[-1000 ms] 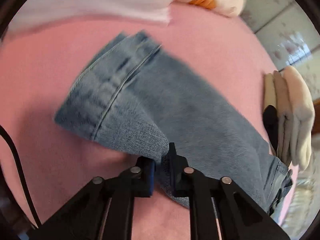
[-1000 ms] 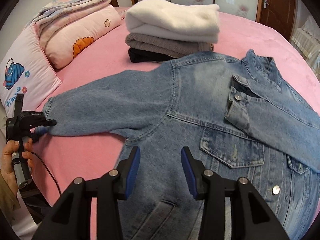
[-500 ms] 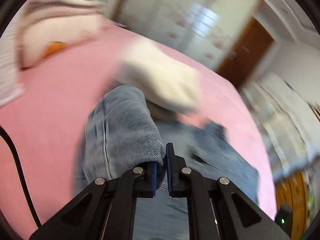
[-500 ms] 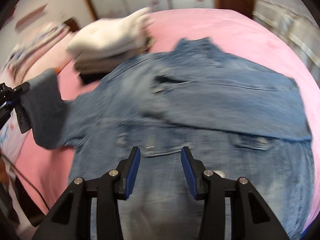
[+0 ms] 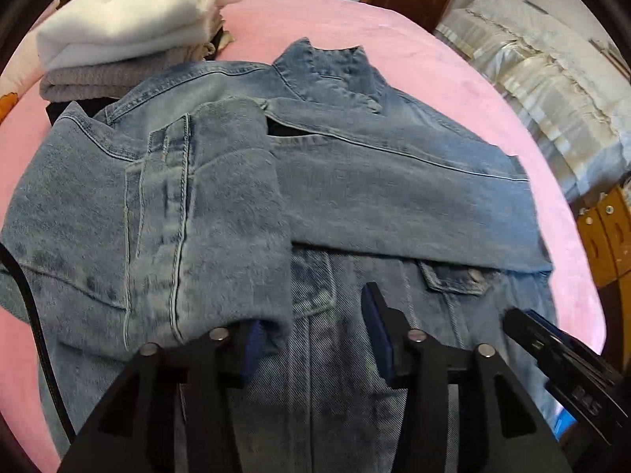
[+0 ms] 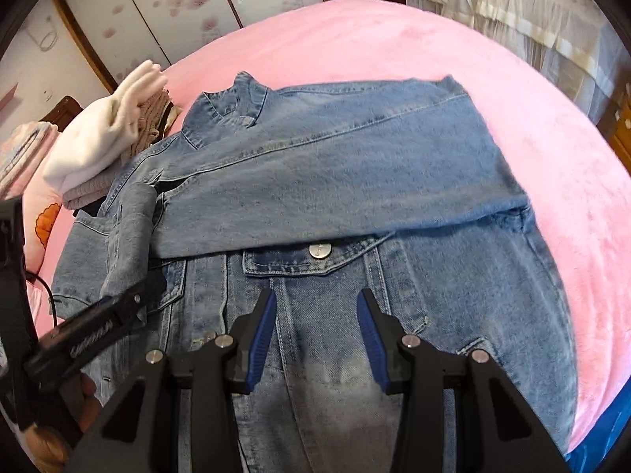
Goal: Fold large clothes
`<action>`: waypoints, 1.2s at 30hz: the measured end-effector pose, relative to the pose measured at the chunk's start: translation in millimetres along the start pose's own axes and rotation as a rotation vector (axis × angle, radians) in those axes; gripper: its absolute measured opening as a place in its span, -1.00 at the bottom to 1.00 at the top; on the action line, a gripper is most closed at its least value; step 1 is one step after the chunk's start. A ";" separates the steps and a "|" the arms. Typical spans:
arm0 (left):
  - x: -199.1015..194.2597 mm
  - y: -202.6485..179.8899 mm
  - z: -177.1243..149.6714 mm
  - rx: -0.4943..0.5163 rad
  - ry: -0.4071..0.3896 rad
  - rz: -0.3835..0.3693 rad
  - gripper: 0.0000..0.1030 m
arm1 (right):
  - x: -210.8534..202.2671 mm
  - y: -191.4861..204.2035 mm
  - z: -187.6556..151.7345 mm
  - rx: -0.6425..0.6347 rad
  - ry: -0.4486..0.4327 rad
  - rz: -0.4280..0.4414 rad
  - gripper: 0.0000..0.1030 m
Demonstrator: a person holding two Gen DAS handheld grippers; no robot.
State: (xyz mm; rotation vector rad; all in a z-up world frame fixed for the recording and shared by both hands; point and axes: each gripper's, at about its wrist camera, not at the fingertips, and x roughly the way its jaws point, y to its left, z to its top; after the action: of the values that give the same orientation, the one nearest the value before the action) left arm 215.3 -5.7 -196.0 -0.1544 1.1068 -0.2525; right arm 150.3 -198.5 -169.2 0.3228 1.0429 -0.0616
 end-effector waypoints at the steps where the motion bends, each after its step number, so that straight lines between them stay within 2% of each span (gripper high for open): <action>1: -4.6 0.7 -2.2 0.001 0.003 -0.005 -0.11 | 1.0 1.7 0.5 -0.003 0.000 0.010 -0.17; 4: -27.8 1.6 -1.2 0.004 -0.012 -0.023 -0.11 | -0.6 10.9 1.0 -0.026 -0.010 0.041 -0.17; 7: -63.5 10.1 -7.5 0.004 -0.060 -0.038 -0.10 | -4.4 26.9 0.9 -0.062 -0.020 0.071 -0.17; 10: -95.0 23.0 -12.2 -0.006 -0.136 0.014 -0.01 | -8.5 43.7 0.3 -0.107 -0.025 0.102 -0.17; 13: -114.4 46.2 -17.7 -0.065 -0.180 0.058 0.04 | -12.7 66.9 0.5 -0.171 -0.033 0.128 -0.17; 17: -130.3 78.5 -22.4 -0.132 -0.198 0.107 0.04 | -17.5 104.5 1.6 -0.279 -0.049 0.167 -0.17; 21: -130.4 107.2 -30.5 -0.179 -0.192 0.193 0.04 | -17.8 141.9 -1.1 -0.416 -0.070 0.190 -0.12; 24: -124.0 126.5 -37.8 -0.216 -0.168 0.234 0.04 | -13.4 170.2 -13.7 -0.571 -0.104 0.162 0.10; 30: -112.4 159.4 -52.6 -0.299 -0.129 0.239 0.04 | 1.7 204.6 -47.1 -0.856 -0.159 0.061 0.11; 36: -110.7 177.3 -58.5 -0.346 -0.132 0.214 0.04 | 19.2 225.5 -78.5 -1.103 -0.213 -0.062 0.11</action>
State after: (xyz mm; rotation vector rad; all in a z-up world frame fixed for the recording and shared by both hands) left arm 138.0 195.5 -170.2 -0.3532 1.0195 0.1410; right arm 139.8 40.8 -169.2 -0.7037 0.7431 0.4076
